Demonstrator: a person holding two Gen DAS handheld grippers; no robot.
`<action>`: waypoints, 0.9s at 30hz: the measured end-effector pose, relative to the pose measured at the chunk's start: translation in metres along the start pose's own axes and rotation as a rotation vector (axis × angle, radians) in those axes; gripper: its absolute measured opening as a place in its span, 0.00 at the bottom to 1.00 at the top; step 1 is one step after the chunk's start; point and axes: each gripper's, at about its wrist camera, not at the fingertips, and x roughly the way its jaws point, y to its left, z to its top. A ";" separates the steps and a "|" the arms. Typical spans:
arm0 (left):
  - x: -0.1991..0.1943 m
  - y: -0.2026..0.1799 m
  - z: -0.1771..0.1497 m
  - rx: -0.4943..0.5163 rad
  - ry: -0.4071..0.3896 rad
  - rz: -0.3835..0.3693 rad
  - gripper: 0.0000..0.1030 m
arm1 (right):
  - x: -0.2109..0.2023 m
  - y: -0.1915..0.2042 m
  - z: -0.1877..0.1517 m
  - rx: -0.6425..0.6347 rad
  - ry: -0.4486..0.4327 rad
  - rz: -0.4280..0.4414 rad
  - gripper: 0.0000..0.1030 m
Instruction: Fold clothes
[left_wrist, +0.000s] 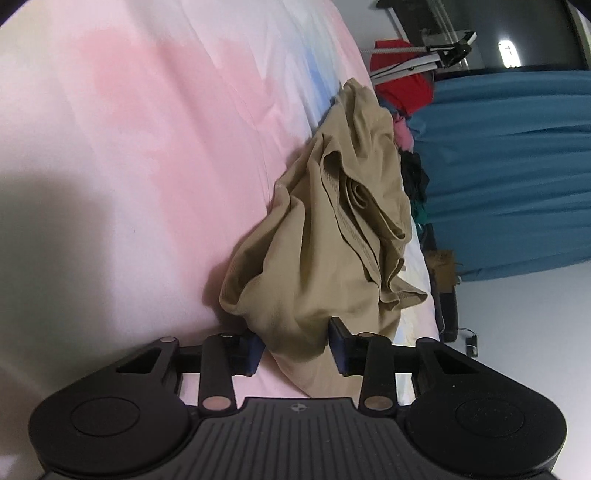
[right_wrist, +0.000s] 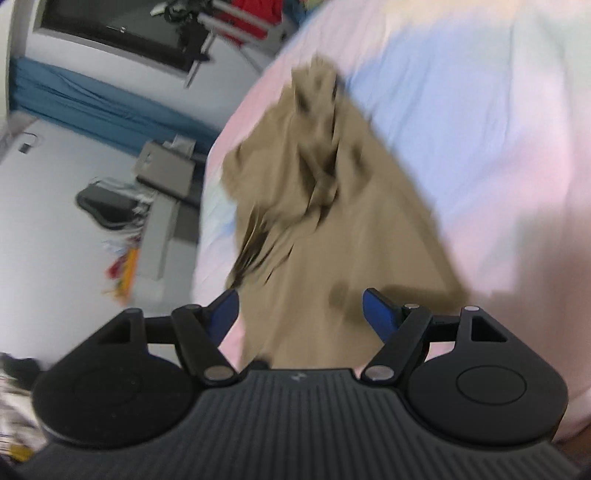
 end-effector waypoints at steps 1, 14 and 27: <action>-0.002 -0.001 0.000 0.004 -0.008 -0.018 0.25 | 0.006 -0.002 -0.004 0.031 0.039 0.026 0.74; -0.018 -0.024 -0.001 0.117 -0.100 -0.238 0.09 | 0.036 -0.041 -0.010 0.308 0.036 0.000 0.73; -0.013 -0.035 -0.002 0.197 -0.127 -0.200 0.09 | 0.023 -0.038 0.010 0.165 -0.147 -0.082 0.19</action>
